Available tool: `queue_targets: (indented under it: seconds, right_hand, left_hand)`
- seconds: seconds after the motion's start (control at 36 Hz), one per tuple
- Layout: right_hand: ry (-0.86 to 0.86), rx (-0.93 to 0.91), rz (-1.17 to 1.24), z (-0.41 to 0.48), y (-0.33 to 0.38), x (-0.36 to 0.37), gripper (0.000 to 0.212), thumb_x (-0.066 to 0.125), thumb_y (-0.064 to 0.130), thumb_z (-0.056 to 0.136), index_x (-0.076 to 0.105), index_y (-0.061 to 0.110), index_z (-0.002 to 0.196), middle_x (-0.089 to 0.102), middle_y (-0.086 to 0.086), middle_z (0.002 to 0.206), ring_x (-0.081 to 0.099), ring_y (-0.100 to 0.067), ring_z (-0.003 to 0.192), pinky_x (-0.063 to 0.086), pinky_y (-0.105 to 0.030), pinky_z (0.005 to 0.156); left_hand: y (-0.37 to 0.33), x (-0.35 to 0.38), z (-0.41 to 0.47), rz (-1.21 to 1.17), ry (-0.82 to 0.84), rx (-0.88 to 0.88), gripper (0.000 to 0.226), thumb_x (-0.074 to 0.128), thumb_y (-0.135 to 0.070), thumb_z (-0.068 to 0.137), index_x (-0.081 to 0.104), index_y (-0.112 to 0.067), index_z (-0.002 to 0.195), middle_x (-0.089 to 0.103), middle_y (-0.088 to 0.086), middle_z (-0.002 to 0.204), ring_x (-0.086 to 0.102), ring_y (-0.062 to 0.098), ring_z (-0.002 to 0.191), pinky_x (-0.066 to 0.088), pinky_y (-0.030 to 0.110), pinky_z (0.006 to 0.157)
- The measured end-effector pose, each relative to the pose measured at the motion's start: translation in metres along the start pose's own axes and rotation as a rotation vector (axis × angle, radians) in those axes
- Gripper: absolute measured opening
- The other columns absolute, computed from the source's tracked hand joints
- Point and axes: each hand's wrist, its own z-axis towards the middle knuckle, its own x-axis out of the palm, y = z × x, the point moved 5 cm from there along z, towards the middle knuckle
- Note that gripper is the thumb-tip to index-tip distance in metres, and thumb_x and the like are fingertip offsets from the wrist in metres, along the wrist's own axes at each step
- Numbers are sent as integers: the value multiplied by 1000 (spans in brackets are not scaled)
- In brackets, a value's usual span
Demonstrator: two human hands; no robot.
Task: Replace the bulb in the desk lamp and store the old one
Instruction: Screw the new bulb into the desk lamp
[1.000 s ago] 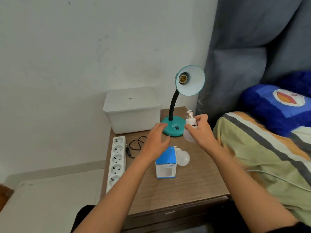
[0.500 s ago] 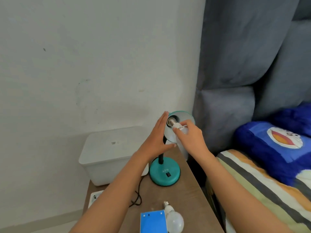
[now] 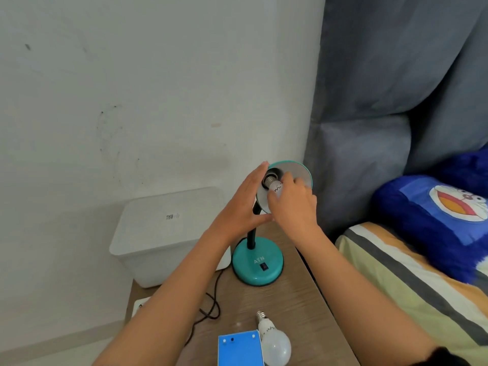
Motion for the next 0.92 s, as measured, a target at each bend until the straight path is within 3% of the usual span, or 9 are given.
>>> queue_targets:
  seconds: [0.19, 0.36, 0.42, 0.53, 0.61, 0.67, 0.81, 0.92]
  right_hand:
    - [55, 37, 2, 8, 2, 4, 45, 47, 30, 91, 40, 8, 130, 49, -18, 128, 45, -36, 120, 39, -44, 96]
    - [213, 66, 193, 8, -1, 5, 65, 65, 30, 75, 35, 8, 128, 38, -16, 129, 40, -36, 123, 40, -47, 102]
    - [199, 61, 284, 5, -5, 3, 62, 67, 23, 74, 36, 6, 125, 38, -17, 127, 42, -36, 120, 42, -47, 100]
    - [59, 77, 459, -2, -11, -6, 52, 68, 17, 78, 40, 4, 120, 45, -15, 126, 48, -31, 115, 44, -32, 86]
    - [-11, 38, 409, -7, -10, -7, 50, 61, 31, 86, 42, 9, 126, 47, -15, 127, 50, -32, 114, 48, -40, 90]
    - [9, 6, 352, -7, -6, -4, 49, 52, 36, 91, 39, 14, 133, 42, -17, 130, 42, -33, 122, 44, -45, 98]
    - [75, -9, 373, -6, 3, -3, 48, 52, 27, 89, 36, 12, 132, 29, -15, 131, 26, -31, 127, 34, -41, 103]
    - [133, -28, 353, -5, 0, -4, 53, 54, 21, 85, 34, 13, 134, 26, -13, 133, 25, -33, 128, 33, -42, 103]
  left_hand:
    - [-2, 1, -1, 10, 11, 4, 98, 76, -22, 75, 7, -22, 145, 16, -13, 147, 13, -7, 135, 10, 1, 108]
    - [-2, -2, -2, 9, 14, 0, 100, 76, -21, 75, 6, -25, 146, 18, -3, 155, 15, 3, 141, 14, 11, 113]
    - [-2, -1, -2, 9, 15, 5, 99, 76, -21, 75, 7, -25, 145, 18, -3, 154, 15, 4, 141, 14, 10, 113]
    - [1, -2, -2, 8, 18, -3, 101, 78, -22, 73, 6, -29, 144, 17, -5, 154, 15, 3, 141, 11, 6, 111]
    - [1, -2, -1, 16, 29, -5, 101, 77, -22, 74, 7, -24, 147, 16, -6, 155, 14, 0, 140, 9, 2, 109]
    - [0, -1, -1, 17, 27, -3, 100, 77, -21, 75, 9, -20, 148, 17, -10, 152, 13, -4, 137, 9, -1, 106]
    - [0, -2, -1, 9, 13, -4, 97, 76, -16, 76, 10, -15, 147, 17, -12, 144, 13, -10, 131, 9, -4, 103]
    - [0, -3, -3, -10, 6, -17, 99, 77, -16, 74, 11, -17, 147, 20, -7, 149, 16, -6, 133, 11, -3, 104]
